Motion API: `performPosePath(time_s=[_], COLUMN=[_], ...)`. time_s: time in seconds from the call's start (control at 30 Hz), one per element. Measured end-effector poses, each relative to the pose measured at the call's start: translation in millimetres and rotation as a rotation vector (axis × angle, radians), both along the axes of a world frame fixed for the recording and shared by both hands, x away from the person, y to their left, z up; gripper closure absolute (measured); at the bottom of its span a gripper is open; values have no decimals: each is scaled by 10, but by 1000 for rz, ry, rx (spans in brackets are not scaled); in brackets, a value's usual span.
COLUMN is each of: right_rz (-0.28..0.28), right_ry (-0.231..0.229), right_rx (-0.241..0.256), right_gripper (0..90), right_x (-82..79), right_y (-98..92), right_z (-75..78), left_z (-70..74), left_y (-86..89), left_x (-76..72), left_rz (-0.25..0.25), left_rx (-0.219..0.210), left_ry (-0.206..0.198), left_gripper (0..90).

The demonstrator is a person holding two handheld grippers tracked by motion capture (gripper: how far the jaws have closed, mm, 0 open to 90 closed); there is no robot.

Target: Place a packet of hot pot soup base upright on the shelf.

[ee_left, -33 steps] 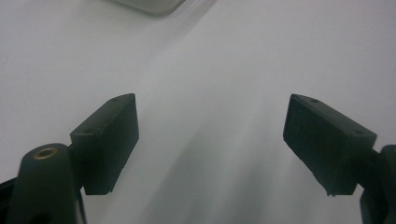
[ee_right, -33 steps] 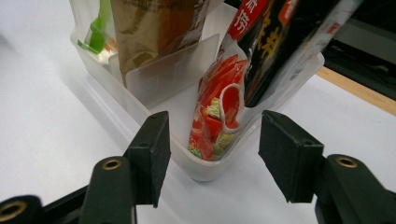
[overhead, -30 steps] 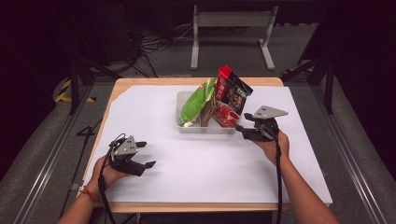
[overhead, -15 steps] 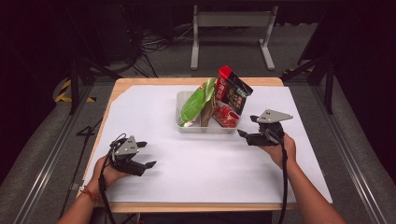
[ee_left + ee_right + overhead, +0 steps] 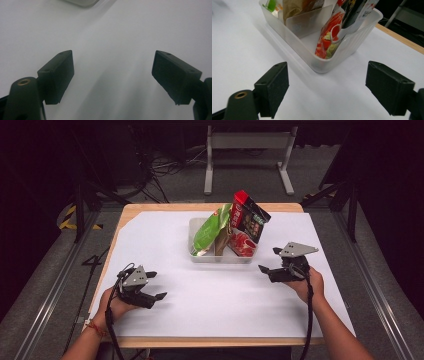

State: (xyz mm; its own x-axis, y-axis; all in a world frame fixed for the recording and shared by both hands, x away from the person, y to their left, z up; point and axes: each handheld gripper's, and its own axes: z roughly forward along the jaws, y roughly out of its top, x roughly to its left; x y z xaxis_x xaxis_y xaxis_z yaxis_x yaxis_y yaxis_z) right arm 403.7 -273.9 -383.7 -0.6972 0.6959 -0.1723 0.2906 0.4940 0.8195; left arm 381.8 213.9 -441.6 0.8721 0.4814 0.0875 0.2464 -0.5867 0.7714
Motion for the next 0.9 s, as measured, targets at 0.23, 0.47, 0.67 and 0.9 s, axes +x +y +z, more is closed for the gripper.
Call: performPosePath(time_s=[0.23, 0.47, 0.67, 0.9], right_rz=[15, 3, -7, 10], right_ry=[-7, -13, -34, -75], right_rx=[-24, -40, -68, -73], right_gripper=[214, 182, 184, 186], right_x=[-74, -154, -241, -350], right_y=[-64, -151, -236, -299], right_z=[-25, -50, -66, -59], left_z=[3, -1, -2, -2], left_y=[3, 1, -2, -3], left_x=[-2, -1, -1, -2], left_rz=[0, 1, 0, 1], left_rx=[0, 2, 3, 3], left_ry=[-3, 0, 0, 0], left_gripper=[188, 187, 187, 187])
